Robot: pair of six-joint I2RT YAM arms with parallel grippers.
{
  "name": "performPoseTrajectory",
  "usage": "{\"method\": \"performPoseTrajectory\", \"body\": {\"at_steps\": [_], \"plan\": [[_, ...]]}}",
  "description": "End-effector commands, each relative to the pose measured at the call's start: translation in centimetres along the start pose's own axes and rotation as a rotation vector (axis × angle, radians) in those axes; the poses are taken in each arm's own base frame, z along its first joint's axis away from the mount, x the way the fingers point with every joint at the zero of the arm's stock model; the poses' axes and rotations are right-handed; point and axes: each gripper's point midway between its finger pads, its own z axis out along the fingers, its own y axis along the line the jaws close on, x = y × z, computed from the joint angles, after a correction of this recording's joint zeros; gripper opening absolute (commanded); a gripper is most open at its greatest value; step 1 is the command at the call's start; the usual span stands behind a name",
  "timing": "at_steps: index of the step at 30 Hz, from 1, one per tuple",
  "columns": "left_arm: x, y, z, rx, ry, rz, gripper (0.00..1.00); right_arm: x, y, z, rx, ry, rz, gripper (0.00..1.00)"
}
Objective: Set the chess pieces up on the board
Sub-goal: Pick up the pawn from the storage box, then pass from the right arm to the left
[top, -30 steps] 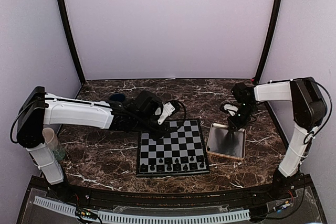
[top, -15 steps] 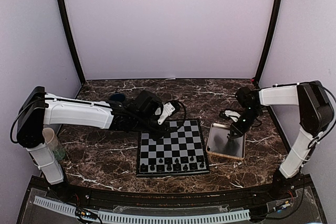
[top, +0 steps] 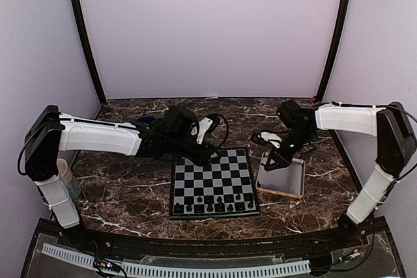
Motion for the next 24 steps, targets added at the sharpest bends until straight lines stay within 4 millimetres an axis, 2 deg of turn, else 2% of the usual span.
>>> {"method": "performPoseTrajectory", "body": {"at_steps": [1,5,9,24], "plan": [[-2.2,-1.4,0.6,0.221,-0.096,-0.273,0.36,-4.4,2.0,0.2,-0.061,-0.064,-0.080,0.16],[-3.5,-1.6,1.2,0.348,-0.168,-0.430,0.38,-6.8,3.3,0.8,-0.111,-0.085,-0.102,0.16],[-3.6,-2.2,2.4,0.448,-0.166,-0.530,0.38,-8.3,4.0,1.3,-0.159,-0.092,-0.103,0.16],[-3.1,-3.2,4.7,0.567,-0.108,-0.622,0.36,-10.0,5.1,2.0,-0.199,-0.103,-0.126,0.17]]}}
